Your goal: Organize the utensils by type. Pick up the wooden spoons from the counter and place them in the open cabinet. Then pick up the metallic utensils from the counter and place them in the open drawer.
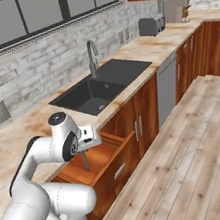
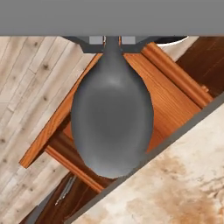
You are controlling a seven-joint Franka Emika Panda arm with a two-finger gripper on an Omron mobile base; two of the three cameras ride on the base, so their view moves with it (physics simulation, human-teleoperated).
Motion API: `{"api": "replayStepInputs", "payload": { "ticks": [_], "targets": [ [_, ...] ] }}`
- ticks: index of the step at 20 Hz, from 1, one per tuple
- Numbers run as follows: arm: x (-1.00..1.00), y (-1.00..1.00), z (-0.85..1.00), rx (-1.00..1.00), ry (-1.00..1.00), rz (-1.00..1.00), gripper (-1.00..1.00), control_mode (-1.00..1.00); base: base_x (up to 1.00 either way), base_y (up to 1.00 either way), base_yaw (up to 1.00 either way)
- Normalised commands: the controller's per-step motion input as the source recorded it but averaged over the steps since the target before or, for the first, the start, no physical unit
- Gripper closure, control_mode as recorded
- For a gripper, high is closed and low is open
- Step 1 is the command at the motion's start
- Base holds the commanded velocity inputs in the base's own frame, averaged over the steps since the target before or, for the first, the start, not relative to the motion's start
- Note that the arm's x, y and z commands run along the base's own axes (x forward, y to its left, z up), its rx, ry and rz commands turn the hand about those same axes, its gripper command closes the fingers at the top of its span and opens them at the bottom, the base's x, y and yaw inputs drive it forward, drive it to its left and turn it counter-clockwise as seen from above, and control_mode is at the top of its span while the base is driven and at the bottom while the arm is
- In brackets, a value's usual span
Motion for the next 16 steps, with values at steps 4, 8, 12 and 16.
{"api": "replayStepInputs", "payload": {
  "ticks": [4, 8, 12, 16],
  "targets": [
    [0.56, 0.0, -0.28, 0.0, 0.02, -0.28, 1.0, -1.0, 0.0, 0.0, 0.0],
    [0.48, 0.0, -0.39, 0.12, 0.04, -0.28, 1.0, -1.0, 0.0, 0.0, 0.0],
    [0.5, -0.05, -0.49, 0.23, 0.11, -0.29, 1.0, -1.0, 0.0, 0.0, 0.0],
    [0.45, -0.01, -0.46, 0.17, 0.03, -0.19, 1.0, -1.0, 0.0, 0.0, 0.0]
  ]
}}
